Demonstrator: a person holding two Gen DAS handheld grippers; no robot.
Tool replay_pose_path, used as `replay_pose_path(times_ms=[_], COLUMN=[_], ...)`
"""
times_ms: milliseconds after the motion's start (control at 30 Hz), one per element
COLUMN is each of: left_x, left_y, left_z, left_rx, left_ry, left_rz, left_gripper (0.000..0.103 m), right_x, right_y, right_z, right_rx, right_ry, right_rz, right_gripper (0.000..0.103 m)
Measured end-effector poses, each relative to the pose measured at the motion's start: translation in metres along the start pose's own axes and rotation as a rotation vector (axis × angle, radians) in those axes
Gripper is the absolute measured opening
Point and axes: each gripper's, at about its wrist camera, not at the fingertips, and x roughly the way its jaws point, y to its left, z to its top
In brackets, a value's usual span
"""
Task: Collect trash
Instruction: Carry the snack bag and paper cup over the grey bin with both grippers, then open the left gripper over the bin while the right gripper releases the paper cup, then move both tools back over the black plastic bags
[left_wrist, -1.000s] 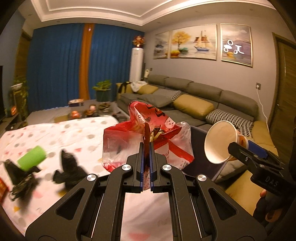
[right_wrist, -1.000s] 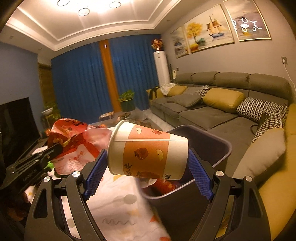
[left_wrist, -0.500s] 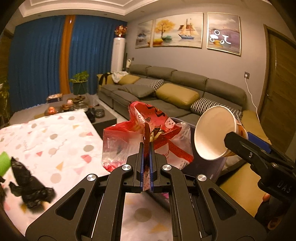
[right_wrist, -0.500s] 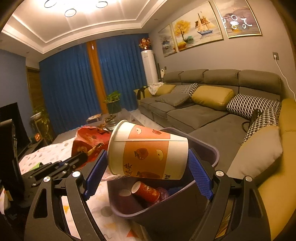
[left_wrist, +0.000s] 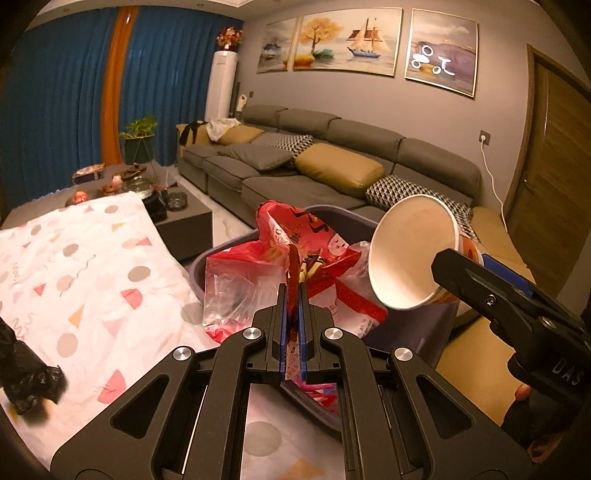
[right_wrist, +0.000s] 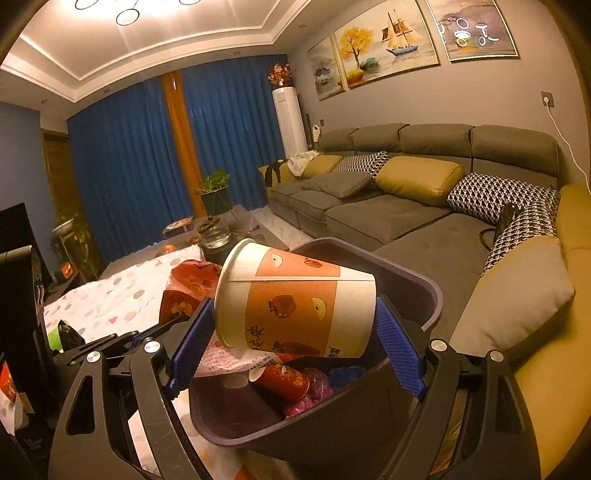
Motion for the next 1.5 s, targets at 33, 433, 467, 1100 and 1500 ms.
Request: replay_pose_path(times_ms=[33,433,467,1100,1500], left_x=[0.002,0.007,0.008,-0.086,-0.175], left_y=[0.000,0.005,0.006,0.064,0.118], left_z=[0.000,-0.004,-0.004,-0.015,-0.042], left_rx=[0.001,-0.007,-0.009,-0.091,-0.143], left_ry=[0.003,0.021,0.022,-0.135,-0.202], left_rz=[-0.004,-0.081,-0.089,0.164,0.422], left_gripper=[0.004,0.009,0.010,0.087,0.091], right_x=[0.001,0.008,0.009,0.022,-0.026], right_y=[0.000,0.000,0.000,0.019,0.058], right_z=[0.000,-0.001,-0.001,-0.002,-0.003], right_rx=[0.001,0.012,0.013,-0.012,-0.099], right_ry=[0.001,0.021,0.022,0.045,-0.046], right_rz=[-0.003,-0.006,-0.006,-0.015,0.001], right_gripper=[0.082,0.082,0.082,0.083,0.086])
